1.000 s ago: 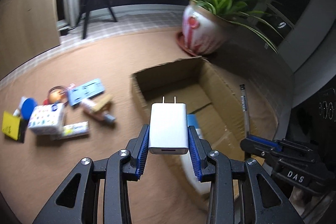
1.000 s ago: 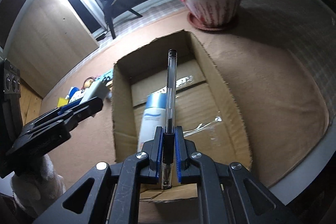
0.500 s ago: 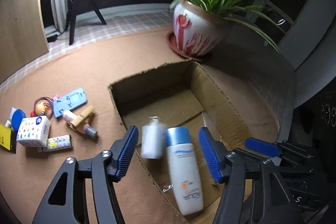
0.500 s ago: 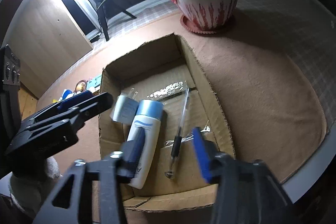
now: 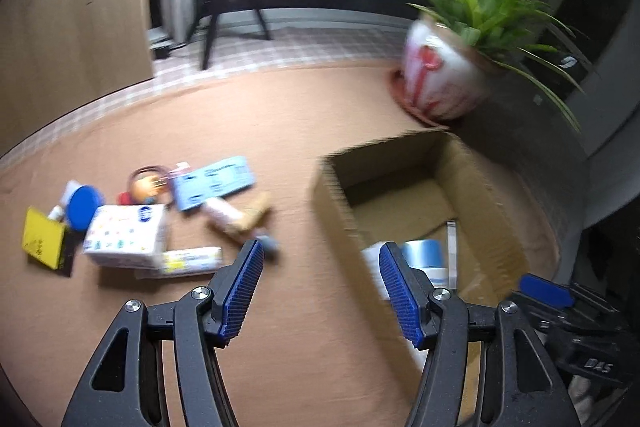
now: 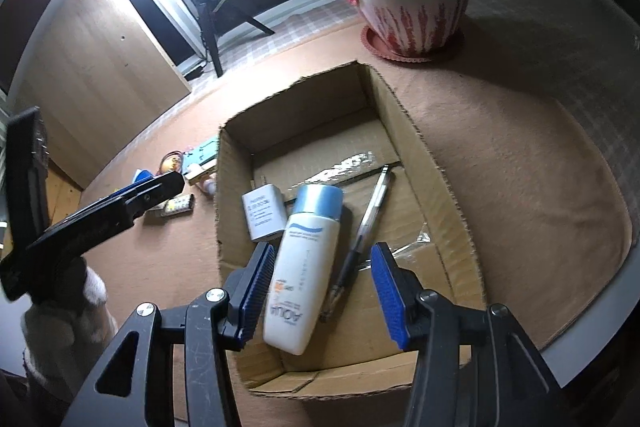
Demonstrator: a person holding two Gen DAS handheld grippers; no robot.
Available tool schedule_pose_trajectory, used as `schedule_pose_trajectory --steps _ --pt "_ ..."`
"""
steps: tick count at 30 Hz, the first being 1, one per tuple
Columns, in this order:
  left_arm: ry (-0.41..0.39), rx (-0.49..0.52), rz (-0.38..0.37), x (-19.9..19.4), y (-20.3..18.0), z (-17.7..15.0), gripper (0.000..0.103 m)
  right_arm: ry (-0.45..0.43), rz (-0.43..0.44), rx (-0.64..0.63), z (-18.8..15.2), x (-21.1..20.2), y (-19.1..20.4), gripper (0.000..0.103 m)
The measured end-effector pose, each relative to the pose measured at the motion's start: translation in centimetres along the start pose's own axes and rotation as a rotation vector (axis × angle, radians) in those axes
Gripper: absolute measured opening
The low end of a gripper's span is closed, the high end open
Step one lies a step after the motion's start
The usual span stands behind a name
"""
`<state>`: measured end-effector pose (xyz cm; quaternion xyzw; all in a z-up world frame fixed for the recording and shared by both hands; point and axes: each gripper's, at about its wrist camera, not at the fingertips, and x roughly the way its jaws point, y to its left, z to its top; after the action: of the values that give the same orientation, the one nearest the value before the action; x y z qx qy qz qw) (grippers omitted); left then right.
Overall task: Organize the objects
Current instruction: 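Grasp the white patterned tissue pack with the left tool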
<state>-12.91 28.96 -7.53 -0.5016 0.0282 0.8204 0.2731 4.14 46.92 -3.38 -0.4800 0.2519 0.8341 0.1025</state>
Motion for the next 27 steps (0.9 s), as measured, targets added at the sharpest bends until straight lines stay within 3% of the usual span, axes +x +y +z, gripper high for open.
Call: schedule_pose_trajectory --steps 5,13,23,27 --pt "0.024 -0.079 0.053 0.2 5.6 0.7 0.064 0.006 0.014 -0.024 -0.1 0.2 2.0 0.047" --pt "0.072 -0.148 0.206 2.3 13.7 2.9 0.064 0.020 0.032 -0.066 -0.7 0.8 5.0 0.047" --pt "0.159 -0.111 0.265 6.1 16.3 4.4 0.064 0.036 0.037 -0.092 -1.0 1.3 7.0 0.047" --pt "0.161 -0.099 0.252 6.3 16.6 4.0 0.064 0.038 0.040 -0.110 -1.2 1.3 8.0 0.047"
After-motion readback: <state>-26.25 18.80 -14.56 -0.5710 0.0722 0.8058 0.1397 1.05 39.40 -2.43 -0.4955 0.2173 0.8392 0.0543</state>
